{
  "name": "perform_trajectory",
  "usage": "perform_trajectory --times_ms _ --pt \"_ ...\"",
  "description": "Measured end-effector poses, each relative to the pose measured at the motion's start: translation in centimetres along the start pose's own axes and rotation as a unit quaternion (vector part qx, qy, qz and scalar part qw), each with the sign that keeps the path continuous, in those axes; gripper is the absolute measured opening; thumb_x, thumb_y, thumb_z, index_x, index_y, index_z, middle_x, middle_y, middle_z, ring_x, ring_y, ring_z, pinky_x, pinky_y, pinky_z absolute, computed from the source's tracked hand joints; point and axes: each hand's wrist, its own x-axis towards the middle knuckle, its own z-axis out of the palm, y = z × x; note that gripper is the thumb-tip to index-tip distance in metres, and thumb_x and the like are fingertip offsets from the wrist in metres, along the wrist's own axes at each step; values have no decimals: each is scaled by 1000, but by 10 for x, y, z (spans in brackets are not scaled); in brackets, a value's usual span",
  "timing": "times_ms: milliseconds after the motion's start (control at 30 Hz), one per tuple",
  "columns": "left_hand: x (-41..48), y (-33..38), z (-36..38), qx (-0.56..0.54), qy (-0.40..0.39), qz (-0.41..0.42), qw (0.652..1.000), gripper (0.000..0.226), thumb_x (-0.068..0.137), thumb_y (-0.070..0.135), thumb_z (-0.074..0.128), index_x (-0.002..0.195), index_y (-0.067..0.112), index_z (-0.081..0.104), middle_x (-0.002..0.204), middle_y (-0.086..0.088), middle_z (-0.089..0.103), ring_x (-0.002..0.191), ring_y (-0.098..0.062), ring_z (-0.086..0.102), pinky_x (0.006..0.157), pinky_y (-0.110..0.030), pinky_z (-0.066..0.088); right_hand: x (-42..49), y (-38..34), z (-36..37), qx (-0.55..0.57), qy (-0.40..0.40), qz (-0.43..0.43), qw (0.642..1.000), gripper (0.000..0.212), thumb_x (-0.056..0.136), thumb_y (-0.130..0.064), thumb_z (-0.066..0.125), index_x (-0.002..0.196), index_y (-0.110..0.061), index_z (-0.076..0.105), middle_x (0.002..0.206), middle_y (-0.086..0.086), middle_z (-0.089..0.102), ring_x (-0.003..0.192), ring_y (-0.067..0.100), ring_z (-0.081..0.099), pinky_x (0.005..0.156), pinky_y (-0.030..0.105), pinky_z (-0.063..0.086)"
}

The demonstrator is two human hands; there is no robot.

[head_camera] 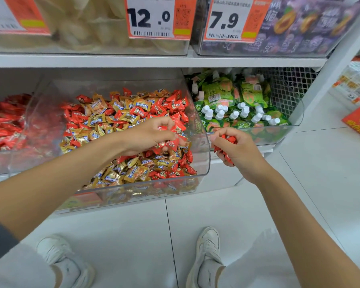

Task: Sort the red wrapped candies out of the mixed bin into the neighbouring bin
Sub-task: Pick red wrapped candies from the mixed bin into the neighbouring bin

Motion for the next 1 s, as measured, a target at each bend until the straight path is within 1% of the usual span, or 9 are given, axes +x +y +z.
perform_trajectory --times_ms 100,200,400,500,567,667,767,900,1000 --pt "-7 -5 -5 -90 -19 -39 995 12 95 8 52 102 17 48 94 -6 71 55 -12 47 56 -24 33 -1 -3 0 1 2 2 1000 21 91 -12 63 71 -16 59 67 13 45 45 14 37 41 18 25" --pt "-12 -13 -10 -203 -49 -56 976 46 96 9 50 132 38 53 83 -4 62 59 -12 45 64 -27 39 -2 -6 0 4 10 1 1000 23 91 -11 63 69 -17 59 64 7 46 47 15 37 41 18 25" --pt "-14 -12 -11 -343 -31 -89 935 26 85 31 61 105 15 60 78 -1 53 64 -11 54 50 -18 49 -3 -6 1 4 10 -1 1000 20 92 -11 62 72 -14 59 65 7 47 47 16 38 40 21 24" --pt "-14 -8 -11 -321 10 -84 943 39 79 23 65 115 14 53 100 -4 59 78 -17 71 47 -15 52 -2 -5 3 -2 7 -4 1000 20 92 -11 62 73 -14 60 65 10 46 46 16 38 41 21 25" --pt "-13 -6 -12 -274 14 -81 958 43 80 16 67 119 12 51 106 -5 66 88 -20 73 54 -17 55 -2 -4 4 -3 7 -5 1000 21 92 -11 62 71 -15 60 65 11 45 46 16 38 41 20 25" --pt "-10 -6 -9 13 -8 -39 999 23 84 24 71 104 14 66 78 4 67 65 -2 62 53 -12 47 -2 -4 5 3 5 -8 1000 22 91 -11 63 70 -15 59 68 12 45 46 15 39 41 19 25" --pt "-7 -6 -3 207 -39 20 977 12 80 33 76 85 24 71 65 18 60 56 6 52 55 -9 38 -2 -4 6 0 3 -10 1000 21 91 -11 63 70 -14 59 70 13 45 45 15 39 41 20 25" --pt "0 -13 10 319 -114 42 940 22 71 32 84 83 25 67 94 14 68 79 5 58 72 -19 43 -2 -5 6 -1 1 -12 1000 22 91 -12 63 70 -14 58 69 13 44 45 15 39 40 19 25" --pt "7 -18 24 379 -131 59 914 38 68 27 87 85 25 54 91 9 66 65 3 51 57 -16 37 -2 -5 6 -3 0 -8 1000 22 91 -12 63 69 -15 59 69 12 45 46 16 39 40 19 25"
